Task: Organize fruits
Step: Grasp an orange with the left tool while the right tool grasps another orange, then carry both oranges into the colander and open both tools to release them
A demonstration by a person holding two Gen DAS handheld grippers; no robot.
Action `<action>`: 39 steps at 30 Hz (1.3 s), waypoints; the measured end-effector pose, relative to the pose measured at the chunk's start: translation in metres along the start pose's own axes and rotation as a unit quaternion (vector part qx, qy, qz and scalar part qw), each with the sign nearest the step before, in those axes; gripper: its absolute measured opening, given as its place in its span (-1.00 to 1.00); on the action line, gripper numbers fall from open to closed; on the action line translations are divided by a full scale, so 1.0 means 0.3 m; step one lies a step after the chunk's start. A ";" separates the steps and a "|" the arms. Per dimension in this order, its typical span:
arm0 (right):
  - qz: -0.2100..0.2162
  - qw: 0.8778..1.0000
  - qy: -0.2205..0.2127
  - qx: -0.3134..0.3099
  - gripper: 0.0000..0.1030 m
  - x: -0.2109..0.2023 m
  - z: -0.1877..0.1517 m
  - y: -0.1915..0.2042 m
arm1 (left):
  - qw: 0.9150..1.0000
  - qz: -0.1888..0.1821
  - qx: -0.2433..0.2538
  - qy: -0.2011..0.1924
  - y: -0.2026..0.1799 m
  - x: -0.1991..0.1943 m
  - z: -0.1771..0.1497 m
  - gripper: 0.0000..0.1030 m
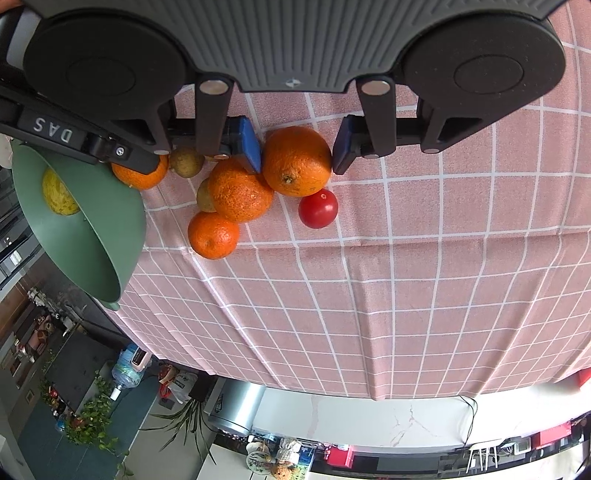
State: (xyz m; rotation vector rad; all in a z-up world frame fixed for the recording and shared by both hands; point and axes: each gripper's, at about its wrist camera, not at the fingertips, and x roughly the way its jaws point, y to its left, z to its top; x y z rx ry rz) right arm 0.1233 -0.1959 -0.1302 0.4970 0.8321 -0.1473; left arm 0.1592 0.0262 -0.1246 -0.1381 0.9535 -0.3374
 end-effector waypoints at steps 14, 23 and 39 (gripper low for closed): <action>0.054 0.997 -0.009 -0.056 -0.22 -0.142 -0.016 0.009 | 1.000 0.009 0.004 -0.030 -0.028 -0.137 -0.020 -0.09; 0.087 0.993 -0.025 -0.077 -0.22 -0.255 0.010 -0.042 | 0.998 -0.028 0.013 -0.055 -0.135 -0.231 0.008 -0.09; 0.042 0.994 -0.051 -0.088 -0.22 -0.358 0.147 -0.231 | 0.989 -0.101 0.091 -0.052 -0.453 -0.173 0.138 -0.09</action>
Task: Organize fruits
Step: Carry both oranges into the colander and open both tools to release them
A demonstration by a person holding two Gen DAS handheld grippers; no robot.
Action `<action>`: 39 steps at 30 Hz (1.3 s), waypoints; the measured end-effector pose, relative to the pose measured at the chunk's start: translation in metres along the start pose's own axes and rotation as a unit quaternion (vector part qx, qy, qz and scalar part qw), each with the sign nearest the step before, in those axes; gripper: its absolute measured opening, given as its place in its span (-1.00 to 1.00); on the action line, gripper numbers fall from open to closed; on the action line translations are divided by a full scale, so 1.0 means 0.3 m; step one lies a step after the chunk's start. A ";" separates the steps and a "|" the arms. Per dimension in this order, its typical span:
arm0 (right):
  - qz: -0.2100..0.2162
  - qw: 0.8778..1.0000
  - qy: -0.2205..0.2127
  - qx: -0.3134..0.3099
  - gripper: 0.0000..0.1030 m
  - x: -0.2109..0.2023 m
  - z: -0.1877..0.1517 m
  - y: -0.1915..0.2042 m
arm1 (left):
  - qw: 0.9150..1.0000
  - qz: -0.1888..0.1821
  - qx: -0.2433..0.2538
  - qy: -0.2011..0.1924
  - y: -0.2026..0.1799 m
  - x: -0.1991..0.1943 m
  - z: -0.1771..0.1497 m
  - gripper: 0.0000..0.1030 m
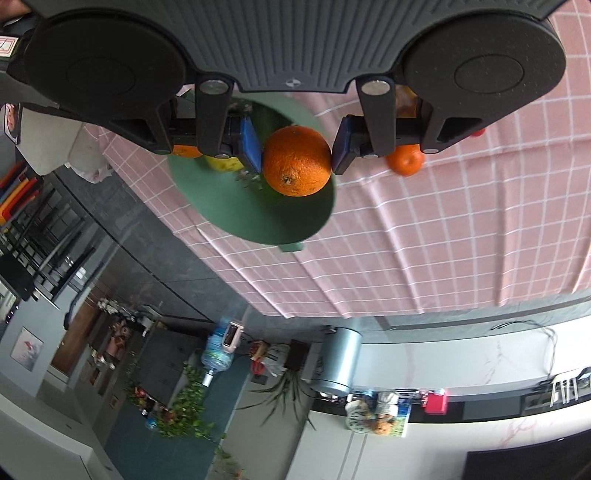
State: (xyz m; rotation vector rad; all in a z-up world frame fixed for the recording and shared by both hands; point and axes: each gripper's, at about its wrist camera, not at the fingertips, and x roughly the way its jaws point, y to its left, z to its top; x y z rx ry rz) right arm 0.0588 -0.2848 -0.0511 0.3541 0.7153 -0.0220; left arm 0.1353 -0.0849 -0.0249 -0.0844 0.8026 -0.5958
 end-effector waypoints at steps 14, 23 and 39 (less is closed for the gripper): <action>-0.012 0.996 0.071 -0.059 -0.22 0.114 0.059 -0.075 | 0.996 0.004 0.035 0.088 -0.079 0.199 0.010 -0.09; -0.002 0.993 0.096 -0.066 -0.22 0.163 0.050 -0.070 | 0.989 0.016 0.057 0.137 -0.095 0.272 0.000 -0.08; 0.003 0.991 0.109 -0.079 -0.20 0.202 0.051 -0.054 | 0.986 0.028 0.061 0.155 -0.099 0.311 -0.004 -0.06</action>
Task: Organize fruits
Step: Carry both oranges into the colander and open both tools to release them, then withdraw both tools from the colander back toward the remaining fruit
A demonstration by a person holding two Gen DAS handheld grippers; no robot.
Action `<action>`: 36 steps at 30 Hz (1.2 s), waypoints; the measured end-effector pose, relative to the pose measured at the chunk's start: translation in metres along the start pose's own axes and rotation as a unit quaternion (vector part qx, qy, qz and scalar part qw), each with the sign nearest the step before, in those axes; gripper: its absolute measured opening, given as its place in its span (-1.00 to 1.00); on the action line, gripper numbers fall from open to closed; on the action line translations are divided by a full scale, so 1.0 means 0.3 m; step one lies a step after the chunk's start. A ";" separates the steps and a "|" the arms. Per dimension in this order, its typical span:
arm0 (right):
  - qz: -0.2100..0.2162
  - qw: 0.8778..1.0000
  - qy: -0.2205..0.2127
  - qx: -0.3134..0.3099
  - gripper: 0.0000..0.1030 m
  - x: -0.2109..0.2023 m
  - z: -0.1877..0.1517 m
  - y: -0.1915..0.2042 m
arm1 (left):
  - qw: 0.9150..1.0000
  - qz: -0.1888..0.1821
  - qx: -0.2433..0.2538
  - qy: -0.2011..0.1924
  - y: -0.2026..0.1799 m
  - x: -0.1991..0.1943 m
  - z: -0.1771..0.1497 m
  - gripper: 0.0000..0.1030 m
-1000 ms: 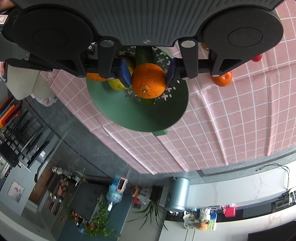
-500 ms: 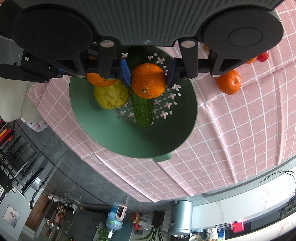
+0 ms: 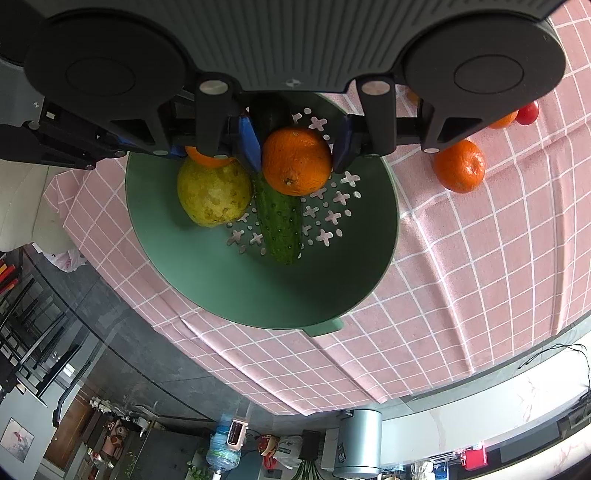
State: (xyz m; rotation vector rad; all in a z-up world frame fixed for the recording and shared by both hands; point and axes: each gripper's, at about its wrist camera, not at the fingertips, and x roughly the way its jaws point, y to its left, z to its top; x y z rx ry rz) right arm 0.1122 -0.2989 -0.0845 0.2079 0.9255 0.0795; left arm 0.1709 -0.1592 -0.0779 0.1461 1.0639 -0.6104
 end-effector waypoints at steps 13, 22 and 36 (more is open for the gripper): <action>-0.017 0.999 -0.042 0.009 0.08 -0.074 -0.014 0.006 | 0.999 0.007 -0.019 -0.049 0.009 -0.119 -0.005 0.07; -0.004 0.995 -0.096 0.041 0.17 -0.164 -0.044 0.053 | 0.994 0.045 -0.010 -0.097 0.011 -0.285 -0.054 0.07; 0.031 0.994 -0.101 0.028 0.21 -0.171 -0.150 0.230 | 0.991 0.098 0.004 -0.096 0.112 -0.371 -0.213 0.10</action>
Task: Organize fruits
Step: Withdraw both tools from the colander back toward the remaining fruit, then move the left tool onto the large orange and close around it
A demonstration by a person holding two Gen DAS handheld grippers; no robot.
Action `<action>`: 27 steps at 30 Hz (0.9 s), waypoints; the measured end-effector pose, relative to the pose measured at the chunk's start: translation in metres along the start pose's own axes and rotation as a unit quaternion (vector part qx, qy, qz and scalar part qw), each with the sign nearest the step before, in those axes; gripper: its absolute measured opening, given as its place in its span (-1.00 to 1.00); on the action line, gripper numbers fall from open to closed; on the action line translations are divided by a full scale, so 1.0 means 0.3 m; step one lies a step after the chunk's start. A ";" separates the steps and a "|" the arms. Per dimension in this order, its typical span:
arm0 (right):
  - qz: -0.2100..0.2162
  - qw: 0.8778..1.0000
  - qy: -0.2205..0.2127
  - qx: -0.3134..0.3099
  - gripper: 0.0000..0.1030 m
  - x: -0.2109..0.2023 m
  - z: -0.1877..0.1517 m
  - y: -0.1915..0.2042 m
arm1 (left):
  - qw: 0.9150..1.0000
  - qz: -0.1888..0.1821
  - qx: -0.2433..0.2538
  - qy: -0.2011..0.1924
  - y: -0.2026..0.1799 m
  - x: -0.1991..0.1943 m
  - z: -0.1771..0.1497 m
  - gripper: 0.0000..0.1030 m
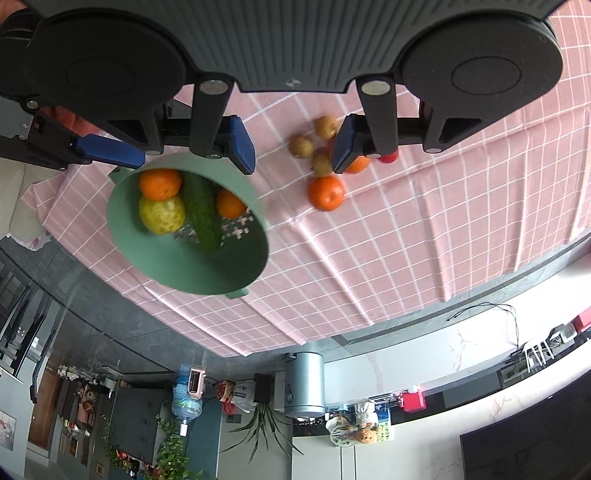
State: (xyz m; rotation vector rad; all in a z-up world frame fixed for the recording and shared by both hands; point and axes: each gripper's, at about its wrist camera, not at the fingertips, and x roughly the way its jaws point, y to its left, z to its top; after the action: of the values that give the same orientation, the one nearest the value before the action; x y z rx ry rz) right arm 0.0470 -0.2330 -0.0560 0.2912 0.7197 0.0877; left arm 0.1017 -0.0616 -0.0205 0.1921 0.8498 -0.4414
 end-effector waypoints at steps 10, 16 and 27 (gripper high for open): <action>-0.010 0.999 0.033 -0.037 0.09 0.068 -0.049 0.094 | 1.000 -0.005 -0.025 0.010 0.108 0.013 -0.086 0.10; -0.011 0.998 0.041 -0.051 -0.04 0.100 -0.071 0.122 | 0.999 -0.013 -0.043 0.013 0.164 0.044 -0.125 0.10; -0.012 0.996 0.065 -0.063 -0.39 0.217 -0.061 0.159 | 0.995 -0.044 -0.091 0.018 0.257 0.134 -0.143 0.10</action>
State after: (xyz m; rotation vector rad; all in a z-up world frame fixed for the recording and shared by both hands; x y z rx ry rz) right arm 0.0847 -0.1714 -0.0966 0.1570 0.8435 0.1293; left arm 0.1302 0.0096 -0.0797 -0.0051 0.9315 -0.4409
